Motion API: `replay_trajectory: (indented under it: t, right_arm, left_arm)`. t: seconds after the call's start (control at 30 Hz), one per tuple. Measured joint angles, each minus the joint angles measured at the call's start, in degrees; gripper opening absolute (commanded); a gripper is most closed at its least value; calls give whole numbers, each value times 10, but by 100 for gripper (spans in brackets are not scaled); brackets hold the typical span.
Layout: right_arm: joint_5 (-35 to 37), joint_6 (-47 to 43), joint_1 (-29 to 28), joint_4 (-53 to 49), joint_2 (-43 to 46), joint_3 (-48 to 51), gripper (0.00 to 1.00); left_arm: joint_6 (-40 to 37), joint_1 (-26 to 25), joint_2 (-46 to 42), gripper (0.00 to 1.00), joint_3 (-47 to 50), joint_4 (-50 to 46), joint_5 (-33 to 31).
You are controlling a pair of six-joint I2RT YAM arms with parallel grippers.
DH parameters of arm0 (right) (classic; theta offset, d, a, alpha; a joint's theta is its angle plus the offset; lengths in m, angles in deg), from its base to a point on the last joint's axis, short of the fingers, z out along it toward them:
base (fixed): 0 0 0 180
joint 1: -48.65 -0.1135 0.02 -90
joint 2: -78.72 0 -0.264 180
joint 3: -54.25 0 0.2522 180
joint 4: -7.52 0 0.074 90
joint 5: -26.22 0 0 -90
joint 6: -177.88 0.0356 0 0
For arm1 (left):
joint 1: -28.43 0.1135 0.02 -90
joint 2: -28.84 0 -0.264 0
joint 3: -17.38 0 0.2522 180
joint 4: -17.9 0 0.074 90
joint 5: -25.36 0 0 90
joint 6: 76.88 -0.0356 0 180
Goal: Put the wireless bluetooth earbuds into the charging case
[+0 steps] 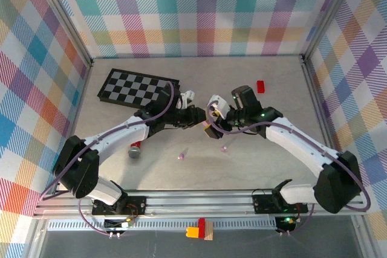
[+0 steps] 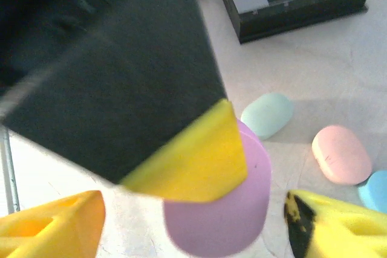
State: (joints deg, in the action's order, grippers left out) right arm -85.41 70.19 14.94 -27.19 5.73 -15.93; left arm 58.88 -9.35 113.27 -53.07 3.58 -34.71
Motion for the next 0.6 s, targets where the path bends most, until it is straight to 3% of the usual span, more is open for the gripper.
replay_trajectory:
  t: [0.13, 0.27, 0.4, 0.6]
  right_arm:
    - [-45, 88, 37, 67, 84, 37, 80]
    - [-66, 273, 101, 175, 133, 82, 80]
    - [-85, 495, 143, 315, 116, 129, 80]
    - [-130, 772, 142, 544, 33, 192, 79]
  left_arm:
    - [33, 4, -20, 7, 32, 51, -17]
    - [71, 9, -33, 8, 49, 136, -28]
    - [104, 10, -34, 8, 55, 230, -38]
    - [155, 10, -28, 10, 58, 360, -41]
